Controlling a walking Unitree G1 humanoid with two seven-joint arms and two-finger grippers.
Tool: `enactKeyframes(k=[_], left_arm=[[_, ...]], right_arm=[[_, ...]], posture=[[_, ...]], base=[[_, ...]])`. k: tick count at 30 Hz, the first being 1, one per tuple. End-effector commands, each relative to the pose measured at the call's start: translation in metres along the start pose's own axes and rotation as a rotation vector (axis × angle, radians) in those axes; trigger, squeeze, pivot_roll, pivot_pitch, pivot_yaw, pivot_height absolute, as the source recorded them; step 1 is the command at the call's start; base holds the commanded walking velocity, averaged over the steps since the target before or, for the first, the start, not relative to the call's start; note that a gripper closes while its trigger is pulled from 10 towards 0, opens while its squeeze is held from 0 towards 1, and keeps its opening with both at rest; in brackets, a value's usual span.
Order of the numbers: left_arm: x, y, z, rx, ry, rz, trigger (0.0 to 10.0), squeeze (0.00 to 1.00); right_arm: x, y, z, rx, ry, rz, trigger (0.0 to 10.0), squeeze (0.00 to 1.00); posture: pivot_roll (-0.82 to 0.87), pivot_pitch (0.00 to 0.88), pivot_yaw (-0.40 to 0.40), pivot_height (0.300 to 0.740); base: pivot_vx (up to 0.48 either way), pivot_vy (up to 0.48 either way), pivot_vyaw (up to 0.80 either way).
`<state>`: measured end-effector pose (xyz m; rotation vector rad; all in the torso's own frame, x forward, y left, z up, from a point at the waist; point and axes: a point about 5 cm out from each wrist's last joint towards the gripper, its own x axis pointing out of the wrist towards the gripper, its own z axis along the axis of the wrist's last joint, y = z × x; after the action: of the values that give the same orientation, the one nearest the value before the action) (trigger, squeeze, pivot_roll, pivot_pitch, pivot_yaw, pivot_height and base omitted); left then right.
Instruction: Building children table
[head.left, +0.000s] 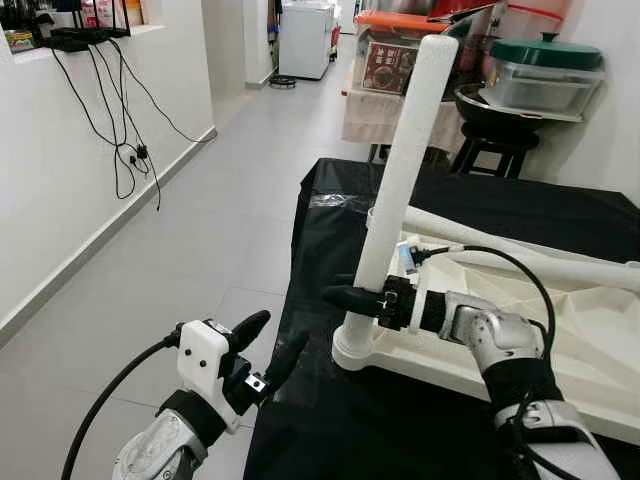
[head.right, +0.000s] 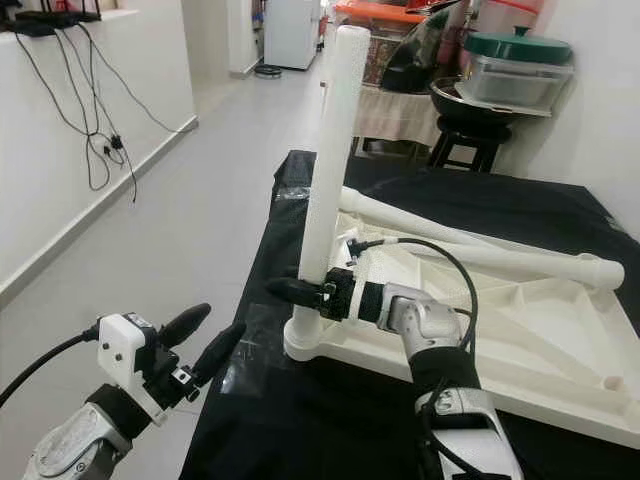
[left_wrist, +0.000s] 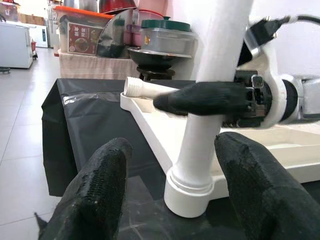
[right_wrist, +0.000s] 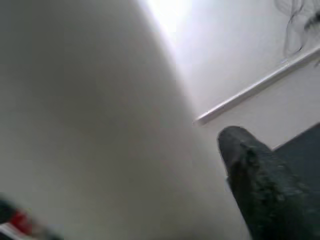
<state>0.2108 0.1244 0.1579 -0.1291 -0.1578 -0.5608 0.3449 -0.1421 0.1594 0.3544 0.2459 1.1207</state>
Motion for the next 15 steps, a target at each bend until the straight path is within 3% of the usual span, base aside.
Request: enactKeyframes(k=[1, 5, 7, 8, 9, 10, 11, 12, 13, 14, 15], left_arm=[[-0.001, -0.001, -0.004, -0.006, 0.01, -0.001, 10.0, 0.0], [-0.001, -0.001, -0.004, -0.006, 0.011, -0.002, 10.0, 0.0], [-0.001, -0.002, -0.005, -0.006, 0.012, -0.002, 10.0, 0.0], [-0.001, -0.002, -0.005, -0.006, 0.012, -0.002, 10.0, 0.0], [-0.002, -0.002, -0.004, -0.005, 0.012, -0.002, 10.0, 0.0], [-0.002, -0.002, -0.004, -0.005, 0.012, -0.002, 10.0, 0.0], [-0.005, -0.002, -0.002, -0.002, 0.012, 0.002, 10.0, 0.0], [-0.005, -0.002, -0.002, -0.002, 0.012, 0.002, 10.0, 0.0], [-0.005, -0.001, -0.002, -0.001, 0.011, 0.003, 10.0, 0.0], [-0.006, -0.001, -0.001, -0.001, 0.012, 0.004, 10.0, 0.0], [-0.006, -0.001, -0.001, -0.001, 0.012, 0.004, 10.0, 0.0]], right_arm=[[0.001, -0.003, -0.004, 0.026, -0.037, -0.034, 0.0, 0.0], [-0.003, -0.008, -0.002, -0.021, -0.064, -0.118, 0.0, 0.0], [-0.01, -0.02, 0.001, -0.076, -0.09, -0.348, 0.0, 0.0], [-0.01, -0.02, 0.001, -0.076, -0.09, -0.348, 0.0, 0.0], [-0.019, -0.028, 0.001, -0.114, -0.119, -0.618, 0.0, 0.0], [-0.019, -0.028, 0.001, -0.114, -0.119, -0.618, 0.0, 0.0], [-0.044, -0.009, -0.02, -0.126, -0.238, -1.076, 0.0, 0.0], [-0.044, -0.009, -0.02, -0.126, -0.238, -1.076, 0.0, 0.0], [-0.046, 0.006, -0.031, -0.128, -0.25, -1.129, 0.0, 0.0], [-0.043, 0.016, -0.036, -0.132, -0.247, -1.107, 0.0, 0.0], [-0.043, 0.016, -0.036, -0.132, -0.247, -1.107, 0.0, 0.0]], posture=[[0.1, 0.0, -0.09, 0.74], [0.11, 0.0, -0.1, 0.74], [0.11, 0.0, -0.103, 0.74], [0.11, 0.0, -0.103, 0.74], [0.11, 0.0, -0.118, 0.74], [0.11, 0.0, -0.118, 0.74], [0.1, 0.0, -0.105, 0.74], [0.1, 0.0, -0.105, 0.74], [0.09, 0.0, -0.097, 0.74], [0.08, 0.0, -0.086, 0.74], [0.08, 0.0, -0.086, 0.74]], base=[[0.0, 0.0, 0.0], [0.0, 0.0, 0.0], [0.0, 0.0, 0.0], [0.0, 0.0, 0.0], [0.0, 0.0, 0.0], [0.0, 0.0, 0.0], [0.0, 0.0, 0.0], [0.0, 0.0, 0.0], [0.0, 0.0, 0.0], [0.0, 0.0, 0.0], [0.0, 0.0, 0.0]])
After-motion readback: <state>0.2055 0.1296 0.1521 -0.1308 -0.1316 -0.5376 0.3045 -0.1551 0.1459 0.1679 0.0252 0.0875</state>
